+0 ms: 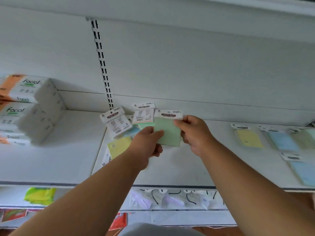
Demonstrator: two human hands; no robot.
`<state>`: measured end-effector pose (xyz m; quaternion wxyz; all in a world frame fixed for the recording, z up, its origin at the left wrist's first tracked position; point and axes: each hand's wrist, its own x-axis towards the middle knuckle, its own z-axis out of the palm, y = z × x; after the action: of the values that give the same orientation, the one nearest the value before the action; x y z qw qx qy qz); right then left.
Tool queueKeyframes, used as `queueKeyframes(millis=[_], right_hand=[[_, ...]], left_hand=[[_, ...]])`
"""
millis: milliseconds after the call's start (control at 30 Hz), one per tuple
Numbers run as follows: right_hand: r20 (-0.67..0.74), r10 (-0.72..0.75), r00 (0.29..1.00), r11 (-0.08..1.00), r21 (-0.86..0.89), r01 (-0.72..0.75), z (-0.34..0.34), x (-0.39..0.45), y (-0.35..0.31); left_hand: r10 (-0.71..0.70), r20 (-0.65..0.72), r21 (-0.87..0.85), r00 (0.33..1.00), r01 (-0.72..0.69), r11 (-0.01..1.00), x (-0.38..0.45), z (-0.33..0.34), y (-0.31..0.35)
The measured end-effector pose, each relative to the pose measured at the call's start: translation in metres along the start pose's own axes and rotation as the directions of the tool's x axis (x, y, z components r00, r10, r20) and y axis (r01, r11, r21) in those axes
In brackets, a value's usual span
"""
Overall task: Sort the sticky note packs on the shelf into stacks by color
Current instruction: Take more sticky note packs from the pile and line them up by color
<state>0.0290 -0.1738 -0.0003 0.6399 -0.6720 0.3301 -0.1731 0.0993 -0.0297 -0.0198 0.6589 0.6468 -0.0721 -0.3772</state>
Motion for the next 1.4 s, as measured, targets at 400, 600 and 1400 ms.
queueKeyframes(millis=[400,600,1400], right_hand=[[-0.225,0.161,0.961,0.952,-0.221,-0.211,-0.239,-0.006,0.047],[-0.334,0.078,0.939,0.925,-0.328,-0.193,-0.367,-0.017,0.064],[-0.186,0.063,0.981,0.458,-0.868,-0.194,-0.584,-0.025,0.097]], left_hand=[[0.121,0.074,0.468,0.99,-0.141,0.872,-0.012,0.225,-0.042],[0.111,0.114,0.441,0.987,-0.15,0.885,-0.026,0.349,-0.062],[0.06,0.125,0.983,0.99,-0.132,0.127,-0.034,0.604,-0.102]])
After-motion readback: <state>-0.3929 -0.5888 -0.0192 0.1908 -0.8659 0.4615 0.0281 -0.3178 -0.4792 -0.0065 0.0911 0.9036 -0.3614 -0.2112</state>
